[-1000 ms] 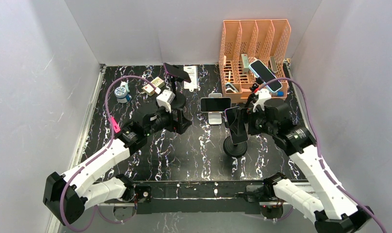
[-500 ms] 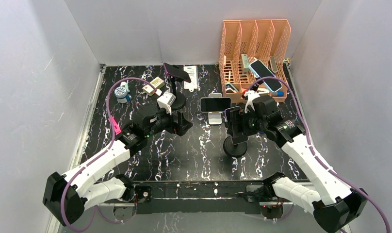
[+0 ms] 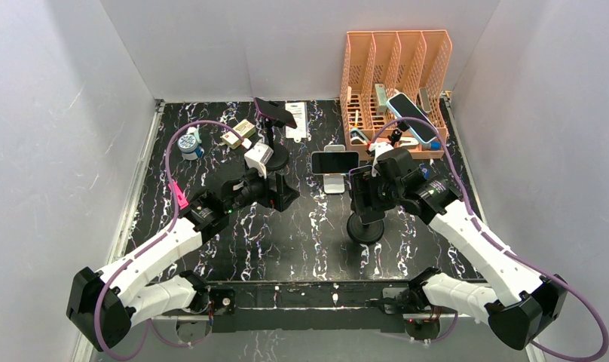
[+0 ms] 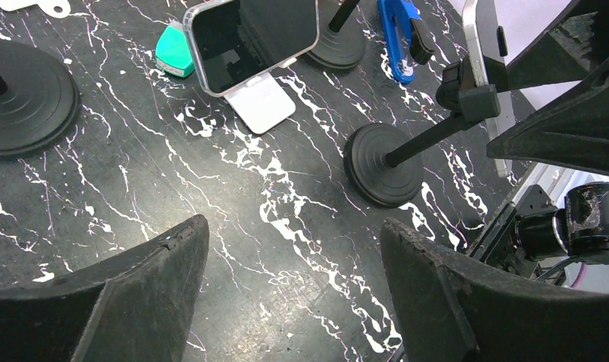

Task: Remove the phone from the phone stand
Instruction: Move the phone stand with the phone to the center of the board.

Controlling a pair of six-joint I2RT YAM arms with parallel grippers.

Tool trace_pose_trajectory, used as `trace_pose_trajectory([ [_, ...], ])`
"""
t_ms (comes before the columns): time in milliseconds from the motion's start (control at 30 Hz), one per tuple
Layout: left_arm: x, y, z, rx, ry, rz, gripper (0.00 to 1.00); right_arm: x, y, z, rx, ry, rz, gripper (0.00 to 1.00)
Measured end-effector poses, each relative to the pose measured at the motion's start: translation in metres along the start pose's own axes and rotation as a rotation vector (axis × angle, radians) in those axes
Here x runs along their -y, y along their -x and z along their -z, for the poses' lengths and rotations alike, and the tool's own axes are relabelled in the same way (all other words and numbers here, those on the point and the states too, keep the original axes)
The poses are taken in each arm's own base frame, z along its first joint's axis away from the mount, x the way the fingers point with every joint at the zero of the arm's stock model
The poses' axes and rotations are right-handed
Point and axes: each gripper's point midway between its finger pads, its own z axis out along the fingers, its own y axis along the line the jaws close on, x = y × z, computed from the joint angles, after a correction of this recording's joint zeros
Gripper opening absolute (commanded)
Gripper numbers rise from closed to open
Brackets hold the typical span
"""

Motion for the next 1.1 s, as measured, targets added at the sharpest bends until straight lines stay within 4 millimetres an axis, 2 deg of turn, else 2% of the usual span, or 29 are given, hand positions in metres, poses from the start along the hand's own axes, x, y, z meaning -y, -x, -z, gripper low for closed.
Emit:
trace_pose_trajectory([
  [100,0.000,0.000,0.000,0.000,0.000,0.000,0.81,-0.002,0.000,0.000,0.001,-0.002,0.001,0.98],
  [367,0.000,0.000,0.000,0.000,0.000,0.000,0.81,0.001,-0.005,-0.006,-0.002,-0.026,-0.007,0.87],
  [600,0.000,0.000,0.000,0.001,0.000,0.000,0.81,0.005,-0.005,-0.006,0.005,-0.053,-0.003,0.69],
  [833,0.000,0.001,0.000,0.003,0.002,0.000,0.80,0.002,-0.005,-0.005,0.005,-0.048,0.007,0.60],
  [1000,-0.003,0.005,0.003,0.023,0.025,-0.003,0.80,-0.007,-0.006,-0.001,-0.005,-0.013,0.023,0.56],
  [1100,-0.006,0.011,0.007,0.049,0.045,-0.006,0.80,-0.019,-0.006,0.003,-0.006,0.033,0.040,0.55],
])
